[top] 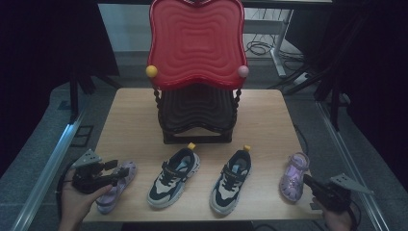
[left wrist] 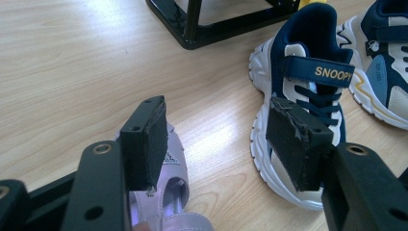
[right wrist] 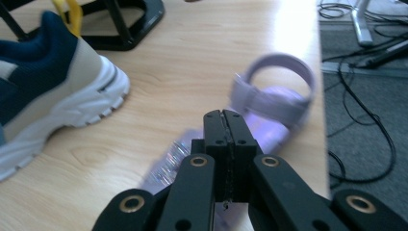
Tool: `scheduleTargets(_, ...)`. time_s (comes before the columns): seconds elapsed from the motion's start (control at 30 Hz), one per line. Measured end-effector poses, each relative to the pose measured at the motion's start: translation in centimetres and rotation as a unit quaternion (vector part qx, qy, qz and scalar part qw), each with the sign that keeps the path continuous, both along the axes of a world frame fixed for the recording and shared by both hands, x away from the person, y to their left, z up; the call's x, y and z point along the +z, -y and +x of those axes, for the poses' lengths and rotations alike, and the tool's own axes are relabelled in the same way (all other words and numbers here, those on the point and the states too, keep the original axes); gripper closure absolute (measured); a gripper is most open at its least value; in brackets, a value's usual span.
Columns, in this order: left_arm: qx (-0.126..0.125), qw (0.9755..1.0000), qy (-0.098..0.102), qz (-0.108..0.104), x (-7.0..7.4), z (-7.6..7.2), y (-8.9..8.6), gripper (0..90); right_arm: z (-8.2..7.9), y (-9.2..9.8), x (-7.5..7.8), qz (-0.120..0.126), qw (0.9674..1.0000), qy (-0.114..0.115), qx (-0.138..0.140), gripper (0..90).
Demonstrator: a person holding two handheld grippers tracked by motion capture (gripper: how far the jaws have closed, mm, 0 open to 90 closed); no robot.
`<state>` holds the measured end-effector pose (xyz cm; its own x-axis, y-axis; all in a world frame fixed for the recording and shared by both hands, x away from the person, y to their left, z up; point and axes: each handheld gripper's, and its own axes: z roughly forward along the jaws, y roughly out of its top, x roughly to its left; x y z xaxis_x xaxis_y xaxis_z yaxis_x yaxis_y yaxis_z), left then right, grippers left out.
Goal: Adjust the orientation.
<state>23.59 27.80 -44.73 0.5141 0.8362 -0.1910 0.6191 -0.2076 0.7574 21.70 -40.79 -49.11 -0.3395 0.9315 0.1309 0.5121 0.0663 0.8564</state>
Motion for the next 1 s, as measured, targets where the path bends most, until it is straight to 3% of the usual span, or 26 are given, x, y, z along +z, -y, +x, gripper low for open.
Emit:
scheduleTargets(0.2,-0.003,1.0,-0.004,0.002,-0.3,0.1,0.2,40.0,-0.9,1.3,-0.9,-0.011,0.9998,-0.013,-0.009,89.1)
scheduleTargets(0.57,0.003,1.0,-0.004,0.001,-0.3,0.1,-0.1,40.1,-1.2,1.0,-2.7,-0.037,0.9984,-0.04,0.019,89.1)
scheduleTargets(1.0,0.001,1.0,-0.007,0.003,-0.6,0.3,-0.1,40.0,-1.1,0.6,-3.1,-0.05,0.9974,-0.04,0.031,89.2)
